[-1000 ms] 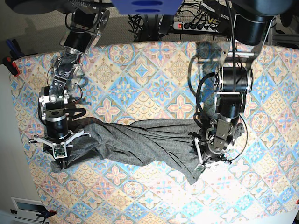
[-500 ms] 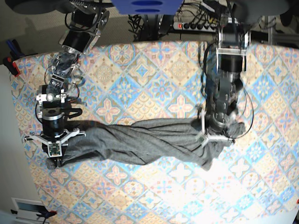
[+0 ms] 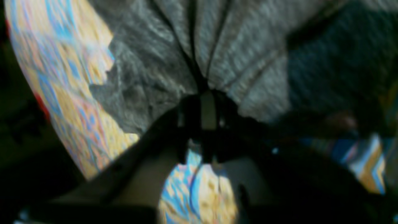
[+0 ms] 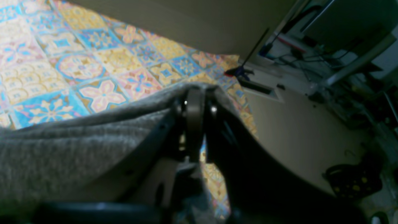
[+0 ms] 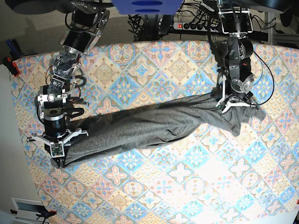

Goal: Layout the t-shirt on the table in an organized manner, then fold the t-shirt properly
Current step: 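Pull the grasped end with the left gripper away from the right gripper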

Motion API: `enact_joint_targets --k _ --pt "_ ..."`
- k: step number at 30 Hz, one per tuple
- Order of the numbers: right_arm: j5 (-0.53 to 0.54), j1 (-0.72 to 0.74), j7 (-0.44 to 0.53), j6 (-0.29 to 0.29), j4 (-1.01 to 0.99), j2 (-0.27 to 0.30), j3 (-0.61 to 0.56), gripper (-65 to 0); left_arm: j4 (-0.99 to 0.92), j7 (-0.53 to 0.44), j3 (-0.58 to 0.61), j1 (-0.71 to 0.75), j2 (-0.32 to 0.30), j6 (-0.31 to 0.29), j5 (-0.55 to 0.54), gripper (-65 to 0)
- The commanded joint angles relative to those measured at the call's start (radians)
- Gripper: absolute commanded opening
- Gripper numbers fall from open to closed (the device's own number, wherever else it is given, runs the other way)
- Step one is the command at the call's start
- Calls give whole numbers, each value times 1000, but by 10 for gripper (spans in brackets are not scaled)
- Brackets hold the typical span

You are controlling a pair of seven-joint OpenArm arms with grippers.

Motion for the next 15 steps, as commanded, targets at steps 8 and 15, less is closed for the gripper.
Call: enact_joint_targets --k 8,15 --pt "12 23 29 -12 20 8 -3 -650 134 0 64 -110 87 -5 -21 -287" --pt "12 23 29 -8 19 8 3 -650 207 2 84 -185 133 -5 -21 -275"
